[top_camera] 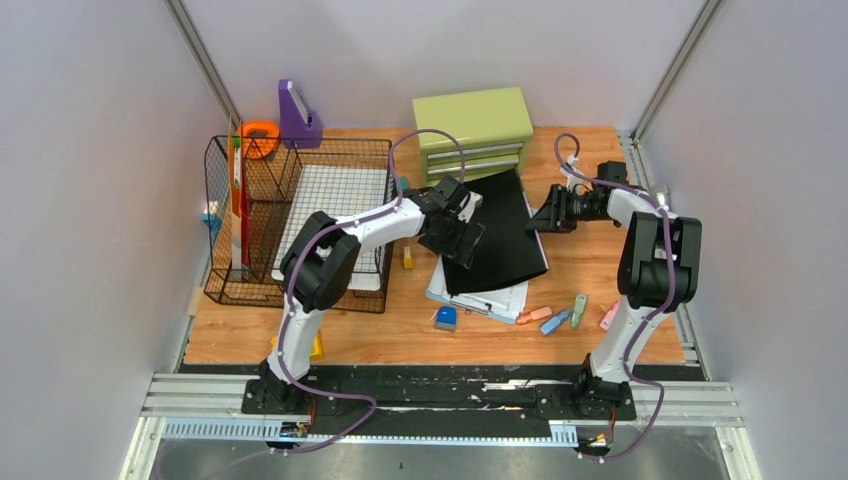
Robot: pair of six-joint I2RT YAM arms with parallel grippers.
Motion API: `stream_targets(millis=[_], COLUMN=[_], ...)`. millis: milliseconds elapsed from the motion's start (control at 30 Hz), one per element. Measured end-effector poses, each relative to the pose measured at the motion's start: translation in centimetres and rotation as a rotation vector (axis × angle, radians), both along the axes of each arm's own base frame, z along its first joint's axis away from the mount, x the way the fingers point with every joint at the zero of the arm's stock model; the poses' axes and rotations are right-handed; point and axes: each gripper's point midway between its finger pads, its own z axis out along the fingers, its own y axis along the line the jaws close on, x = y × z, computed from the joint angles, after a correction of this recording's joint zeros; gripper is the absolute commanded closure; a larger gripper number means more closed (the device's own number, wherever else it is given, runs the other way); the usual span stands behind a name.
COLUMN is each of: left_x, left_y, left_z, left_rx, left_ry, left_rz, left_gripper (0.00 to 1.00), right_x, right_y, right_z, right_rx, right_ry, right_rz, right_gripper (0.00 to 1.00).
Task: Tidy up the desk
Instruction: Pick up the folder from the folder.
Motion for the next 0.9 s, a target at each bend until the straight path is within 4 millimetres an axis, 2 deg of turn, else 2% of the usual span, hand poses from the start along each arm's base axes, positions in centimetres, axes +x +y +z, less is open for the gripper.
stream_targets(millis=[233,367,467,600,900], left_x=[-0.1,-0.4,-0.8,-1.2,-0.9], left_y=[0.3,-0.7,-1.4,-1.9,-1.5], left_z=[0.0,0.4,0.6,0.7,0.5], left_rx=[0.006,-0.042,-0.068,-0.087,-0.060], left_ry=[0.007,0.017,0.029,0.037,0.011], left_rz=[-0.002,-0.029,-0.048,-0.067,-0.076], left_gripper=[0.01,0.01,0.01,0.01,0.00], right_x=[-1.0,-2.6,-3.7,-4.6,-4.7], right_y=[0.6,1.8,3.1,3.7,3.3], right_z=[0.5,0.4,1.2,1.6,1.2], right_rx=[0.040,0.072,0.147,0.204,0.155], right_ry=[-0.005,0.043,0.063,0.092,0.126], right_rz=[0.048,0.089,0.135,0.159,0.137], right_gripper=[0.52,0.51,0.52,0.61,0.93])
